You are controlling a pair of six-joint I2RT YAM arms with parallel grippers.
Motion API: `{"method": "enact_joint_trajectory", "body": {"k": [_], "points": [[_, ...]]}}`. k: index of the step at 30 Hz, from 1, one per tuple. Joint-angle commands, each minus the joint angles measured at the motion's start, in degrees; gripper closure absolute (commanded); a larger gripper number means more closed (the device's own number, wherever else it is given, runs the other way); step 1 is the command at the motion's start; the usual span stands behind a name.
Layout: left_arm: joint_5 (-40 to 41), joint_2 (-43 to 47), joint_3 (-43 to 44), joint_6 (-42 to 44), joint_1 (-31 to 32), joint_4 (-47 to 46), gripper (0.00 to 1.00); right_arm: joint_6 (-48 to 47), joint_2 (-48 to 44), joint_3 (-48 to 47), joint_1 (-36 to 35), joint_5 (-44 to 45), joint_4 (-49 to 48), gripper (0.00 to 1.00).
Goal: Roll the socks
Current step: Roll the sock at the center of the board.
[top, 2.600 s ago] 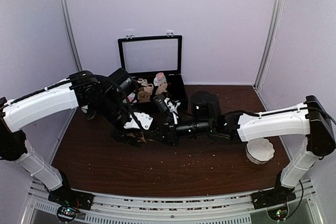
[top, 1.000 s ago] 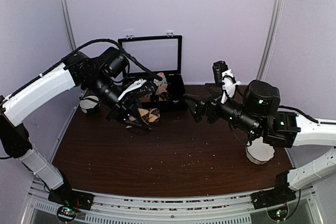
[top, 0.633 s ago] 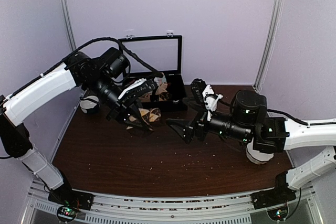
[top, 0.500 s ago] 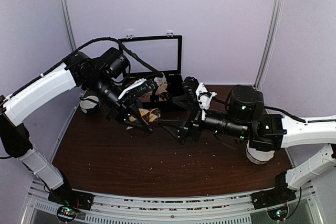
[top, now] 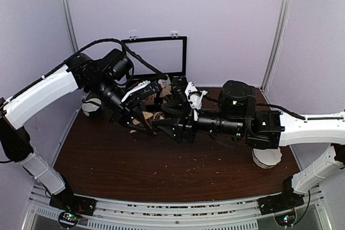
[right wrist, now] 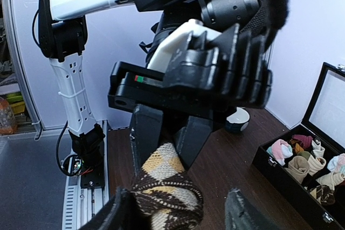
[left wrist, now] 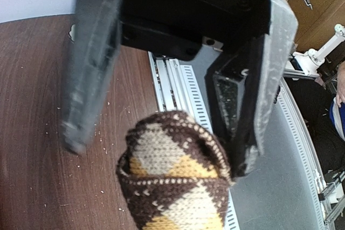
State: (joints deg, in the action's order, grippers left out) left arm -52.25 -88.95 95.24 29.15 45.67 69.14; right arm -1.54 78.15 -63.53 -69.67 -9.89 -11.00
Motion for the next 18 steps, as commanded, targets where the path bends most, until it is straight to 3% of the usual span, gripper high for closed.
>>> {"method": "enact_joint_trajectory", "body": {"k": [1, 6, 8, 11, 15, 18], "points": [[-1.03, 0.00, 0.35, -0.34, -0.49, -0.62, 1.00, 1.49, 2.13, -2.81, -0.07, -3.04, 2.80, 0.48], [-1.73, -0.17, 1.03, 1.31, -0.49, 1.02, 1.00, 3.18, 4.72, -4.38, 0.14, -3.86, 2.57, 0.59], [-1.36, -0.24, 1.36, 2.02, -0.49, 1.65, 1.00, 4.22, 5.83, -5.60, 0.59, -3.95, 3.10, 0.71], [0.15, 0.27, 1.95, 2.94, -0.49, 1.73, 1.00, 6.58, 7.05, -7.00, 1.27, -4.99, 3.97, 0.97], [5.05, 1.29, 1.80, 3.03, -0.49, 0.44, 0.67, 11.97, 7.80, -7.49, 2.29, -2.30, 4.09, 1.00], [12.23, 2.81, 0.97, 6.53, -0.41, 0.20, 0.60, 19.28, 7.19, -5.99, 4.48, -0.59, 1.79, 1.00]]}}
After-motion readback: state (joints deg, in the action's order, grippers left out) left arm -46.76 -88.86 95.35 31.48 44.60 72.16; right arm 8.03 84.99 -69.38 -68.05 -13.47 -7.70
